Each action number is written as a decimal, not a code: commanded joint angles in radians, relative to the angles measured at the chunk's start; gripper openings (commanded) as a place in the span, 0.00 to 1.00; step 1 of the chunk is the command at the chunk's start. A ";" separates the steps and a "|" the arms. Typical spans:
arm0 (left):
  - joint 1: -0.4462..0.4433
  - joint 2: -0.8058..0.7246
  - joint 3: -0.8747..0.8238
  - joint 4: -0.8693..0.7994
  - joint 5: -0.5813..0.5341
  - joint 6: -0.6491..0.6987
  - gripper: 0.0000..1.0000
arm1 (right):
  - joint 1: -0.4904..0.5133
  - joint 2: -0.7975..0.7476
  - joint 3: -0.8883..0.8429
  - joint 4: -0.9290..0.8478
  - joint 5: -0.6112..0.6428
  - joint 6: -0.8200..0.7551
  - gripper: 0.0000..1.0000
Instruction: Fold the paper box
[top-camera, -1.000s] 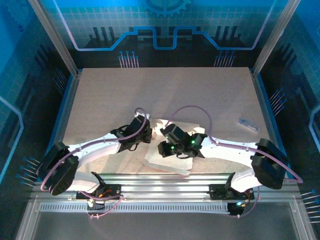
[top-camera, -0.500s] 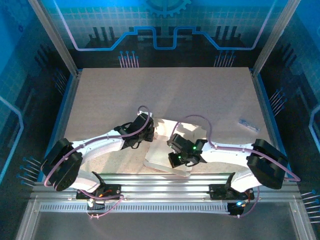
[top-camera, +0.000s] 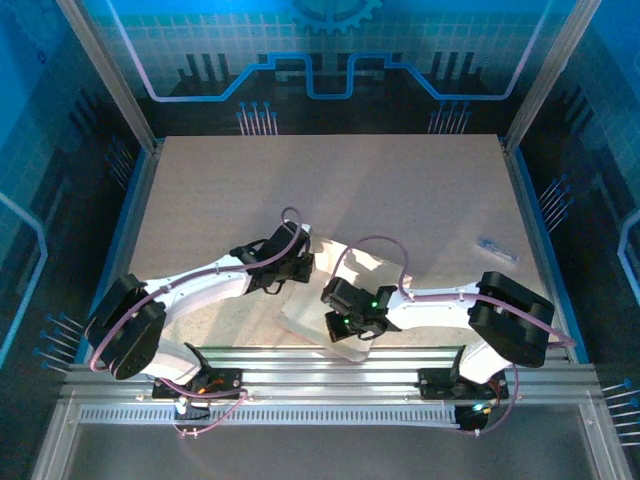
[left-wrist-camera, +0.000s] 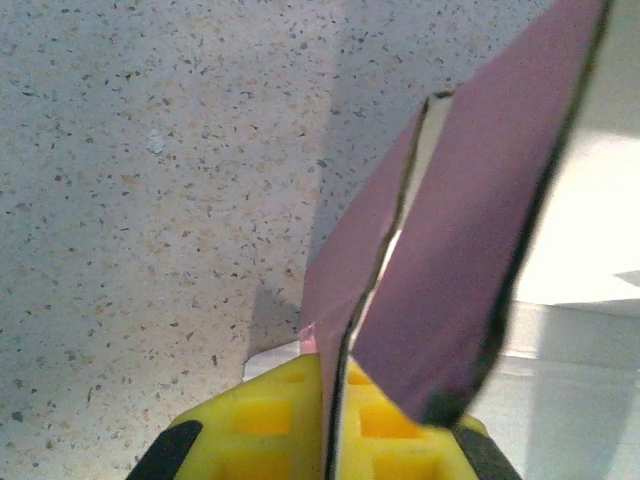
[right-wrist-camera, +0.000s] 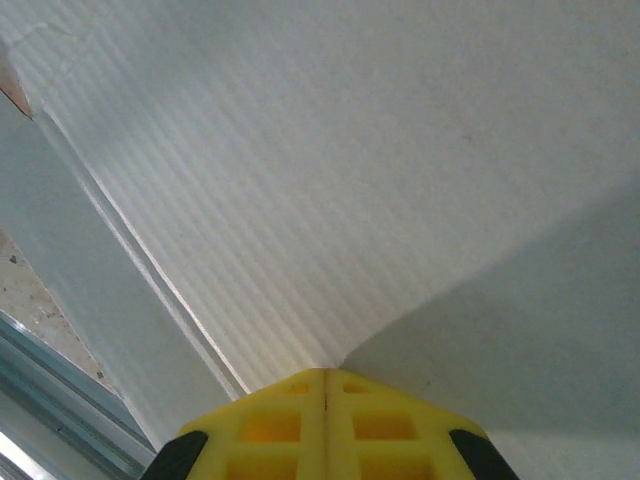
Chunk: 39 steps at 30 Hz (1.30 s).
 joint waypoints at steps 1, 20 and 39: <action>-0.013 0.014 -0.006 -0.140 0.088 0.024 0.03 | 0.013 0.042 0.010 0.014 0.050 0.029 0.04; -0.020 0.050 -0.075 -0.089 0.030 0.027 0.02 | 0.024 0.070 0.022 0.045 0.050 0.048 0.04; -0.060 0.067 -0.125 -0.058 -0.120 0.010 0.00 | -0.039 0.010 0.049 0.054 0.007 -0.009 0.04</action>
